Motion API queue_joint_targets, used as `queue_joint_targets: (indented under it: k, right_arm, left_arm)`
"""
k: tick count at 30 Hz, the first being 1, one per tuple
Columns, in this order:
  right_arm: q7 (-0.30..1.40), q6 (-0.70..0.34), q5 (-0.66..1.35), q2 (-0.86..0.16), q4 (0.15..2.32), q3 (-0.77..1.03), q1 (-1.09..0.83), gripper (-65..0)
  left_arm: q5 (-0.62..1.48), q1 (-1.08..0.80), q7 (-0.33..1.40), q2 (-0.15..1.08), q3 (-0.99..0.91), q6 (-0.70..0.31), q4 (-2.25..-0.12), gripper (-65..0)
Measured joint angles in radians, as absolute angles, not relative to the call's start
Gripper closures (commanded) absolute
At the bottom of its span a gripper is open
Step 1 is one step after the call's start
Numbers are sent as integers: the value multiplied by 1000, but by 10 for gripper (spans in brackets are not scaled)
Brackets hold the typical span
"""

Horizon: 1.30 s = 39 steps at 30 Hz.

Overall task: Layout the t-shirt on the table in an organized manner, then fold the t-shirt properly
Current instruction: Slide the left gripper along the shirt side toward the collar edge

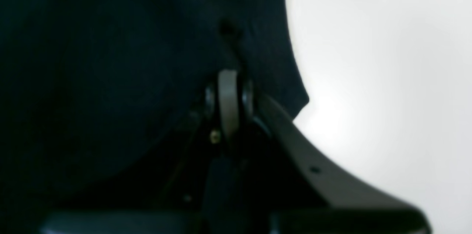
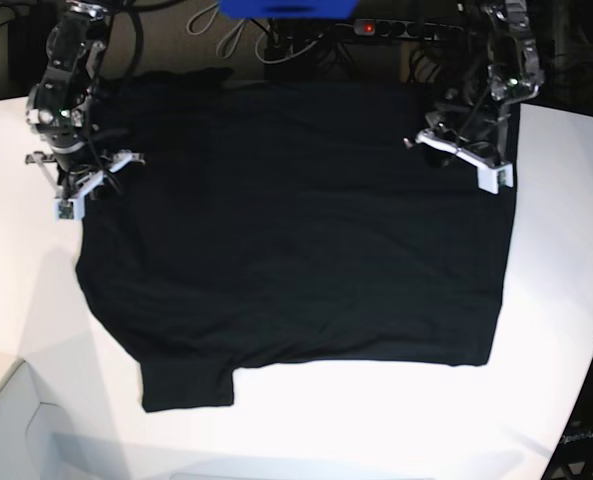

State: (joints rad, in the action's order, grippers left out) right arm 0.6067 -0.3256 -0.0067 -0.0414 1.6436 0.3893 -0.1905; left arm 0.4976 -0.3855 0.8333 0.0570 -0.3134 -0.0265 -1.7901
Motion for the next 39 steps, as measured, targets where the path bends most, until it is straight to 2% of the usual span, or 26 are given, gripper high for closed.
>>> queue_joint_targets:
  k: [6, 16, 22, 30, 35, 39]
  right_arm:
    - [603, -326, -3, -44, 1618, 389, -157, 0]
    - [517, -325, 18, -105, 1431, 328, -77, 0]
    - [506, -325, 30, -121, 1339, 328, 2, 0]
    - [531, -337, 25, -145, 1327, 324, 34, 0]
    - [558, -337, 21, -166, 1339, 327, 33, 0]
    - [598, -333, -8, -151, 1443, 392, -32, 0]
  left_arm:
    - [510, -356, 803, 61, -315, -23, -1692, -1]
    - [517, -327, 783, 97, -316, -31, -1642, -1]
    - [516, -239, 790, 97, -317, -33, -1586, -1]
    - [384, -131, 823, 93, -310, -28, -1542, -1]
    - [413, -157, 835, 94, -315, -20, -1647, -1]
    - [464, -231, 825, 98, -316, -20, -1797, -1]
